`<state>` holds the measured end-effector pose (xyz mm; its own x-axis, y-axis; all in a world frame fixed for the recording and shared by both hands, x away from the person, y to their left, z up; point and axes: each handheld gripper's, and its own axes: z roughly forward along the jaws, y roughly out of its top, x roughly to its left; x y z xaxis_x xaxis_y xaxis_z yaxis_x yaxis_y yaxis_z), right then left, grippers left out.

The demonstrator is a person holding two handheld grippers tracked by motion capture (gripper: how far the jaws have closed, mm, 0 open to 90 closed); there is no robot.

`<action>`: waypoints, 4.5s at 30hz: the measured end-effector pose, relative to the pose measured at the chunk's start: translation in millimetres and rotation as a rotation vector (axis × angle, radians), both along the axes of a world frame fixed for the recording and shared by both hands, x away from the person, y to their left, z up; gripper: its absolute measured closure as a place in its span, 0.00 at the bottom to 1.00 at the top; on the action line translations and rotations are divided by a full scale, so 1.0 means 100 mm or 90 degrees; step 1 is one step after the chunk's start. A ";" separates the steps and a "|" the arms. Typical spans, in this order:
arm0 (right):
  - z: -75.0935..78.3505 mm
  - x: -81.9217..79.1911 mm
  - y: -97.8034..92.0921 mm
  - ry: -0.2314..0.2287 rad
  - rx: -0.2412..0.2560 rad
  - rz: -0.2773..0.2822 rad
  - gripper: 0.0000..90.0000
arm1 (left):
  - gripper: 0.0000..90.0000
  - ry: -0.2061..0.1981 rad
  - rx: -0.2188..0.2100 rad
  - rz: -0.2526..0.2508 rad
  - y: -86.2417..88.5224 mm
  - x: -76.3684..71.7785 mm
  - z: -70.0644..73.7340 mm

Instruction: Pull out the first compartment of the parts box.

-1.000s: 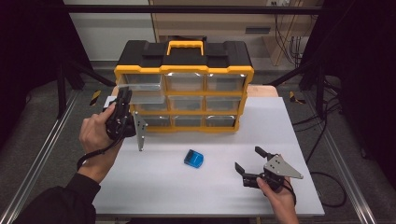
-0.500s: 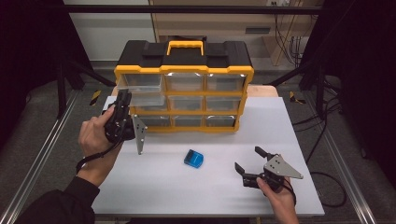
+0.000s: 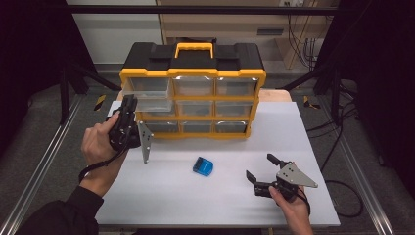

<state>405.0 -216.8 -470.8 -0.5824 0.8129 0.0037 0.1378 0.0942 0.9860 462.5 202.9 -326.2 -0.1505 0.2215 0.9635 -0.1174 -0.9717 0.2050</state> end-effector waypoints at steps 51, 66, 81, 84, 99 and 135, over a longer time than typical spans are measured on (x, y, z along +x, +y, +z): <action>-0.01 0.01 0.00 0.003 -0.003 -0.001 0.07 | 0.85 -0.006 -0.013 -0.020 0.01 -0.28 -0.03; -0.01 0.01 0.01 0.004 -0.005 0.001 0.07 | 0.77 0.035 -0.060 -0.026 0.01 -0.29 0.04; -0.01 0.01 0.02 0.007 -0.011 -0.001 0.07 | 0.29 0.167 -0.258 -0.067 0.05 -0.46 -0.21; -0.01 0.01 0.02 0.010 -0.011 -0.001 0.07 | 0.27 0.181 -0.290 -0.068 0.09 -0.48 -0.27; -0.01 0.01 0.07 0.015 -0.025 0.007 0.08 | 0.14 0.341 -0.463 -0.131 0.28 -0.41 -0.60; 0.26 0.20 0.69 0.158 -0.168 0.063 0.07 | 0.03 0.470 -0.634 -0.282 0.52 -0.35 -1.24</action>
<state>425.1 -147.3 -444.9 -0.6653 0.7450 -0.0476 0.3468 0.3649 0.8640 427.4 255.3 -450.6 0.6056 0.7743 0.1838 0.0624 -0.2765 0.9590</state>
